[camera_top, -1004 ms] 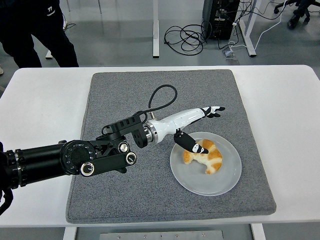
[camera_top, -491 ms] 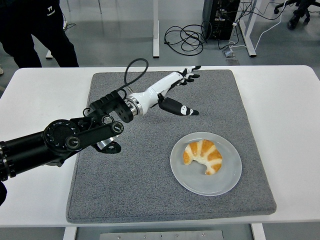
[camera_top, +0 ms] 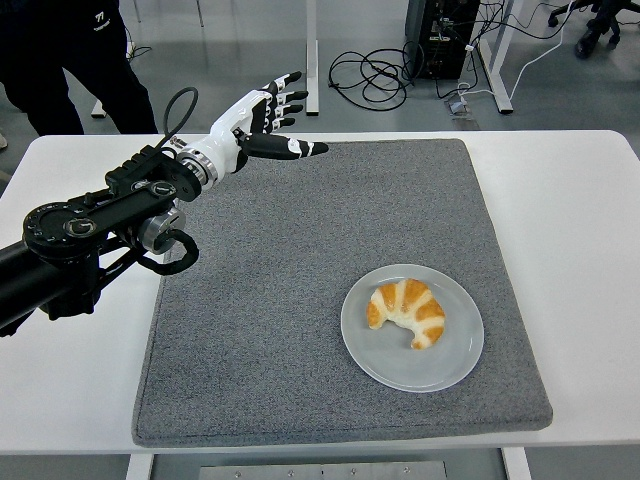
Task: Place the bread on the plate
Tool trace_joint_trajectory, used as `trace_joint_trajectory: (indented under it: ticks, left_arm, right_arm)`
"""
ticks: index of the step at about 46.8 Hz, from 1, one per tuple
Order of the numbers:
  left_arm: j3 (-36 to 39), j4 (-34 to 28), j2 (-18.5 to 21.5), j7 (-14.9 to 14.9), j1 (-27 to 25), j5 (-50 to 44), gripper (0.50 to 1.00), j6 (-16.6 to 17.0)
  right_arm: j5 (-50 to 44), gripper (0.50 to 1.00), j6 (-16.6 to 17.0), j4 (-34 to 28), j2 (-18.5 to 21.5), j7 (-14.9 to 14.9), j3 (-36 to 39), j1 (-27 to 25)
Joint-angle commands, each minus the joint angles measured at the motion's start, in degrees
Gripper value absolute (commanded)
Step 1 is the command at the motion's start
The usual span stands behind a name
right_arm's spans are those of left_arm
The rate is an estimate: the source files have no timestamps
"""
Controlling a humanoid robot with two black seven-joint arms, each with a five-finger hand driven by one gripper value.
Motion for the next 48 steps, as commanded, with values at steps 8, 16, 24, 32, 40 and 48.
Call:
trace_joint_trajectory:
  ticks: [8,16,24,32,40,48]
  left_arm:
    - [-5.16,1.57,0.99,0.11,3.3,-4.58,0.958,-5.82]
    - [-9.11,2.54,2.31,0.02,4.97,-4.67,0.958,-9.08]
    - [-10.96,2.63,3.98,-0.24,6.46,-4.67,0.958,-11.28]
    - [-11.05,2.54,4.16,-0.59,8.31,-4.67,0.958,-11.89]
    - [-11.05,2.63,4.24,-1.03,8.31,-4.67,0.958,-12.51]
    - [-11.05,2.63,4.16,-1.03,8.31,-4.67,0.958,-12.6]
  right_arm:
    - [0.0,1.0,-0.01,0.0,0.0,0.0,0.0,-0.08]
    - [0.0,1.0,-0.01,0.0,0.0,0.0,-0.08,0.01]
    - [0.0,1.0,-0.01,0.0,0.0,0.0,0.0,0.01]
    - [0.0,1.0,-0.01,0.0,0.0,0.0,0.0,0.01]
    - [0.0,1.0,-0.01,0.0,0.0,0.0,0.0,0.01]
    - [0.0,1.0,-0.01,0.0,0.0,0.0,-0.17,0.01]
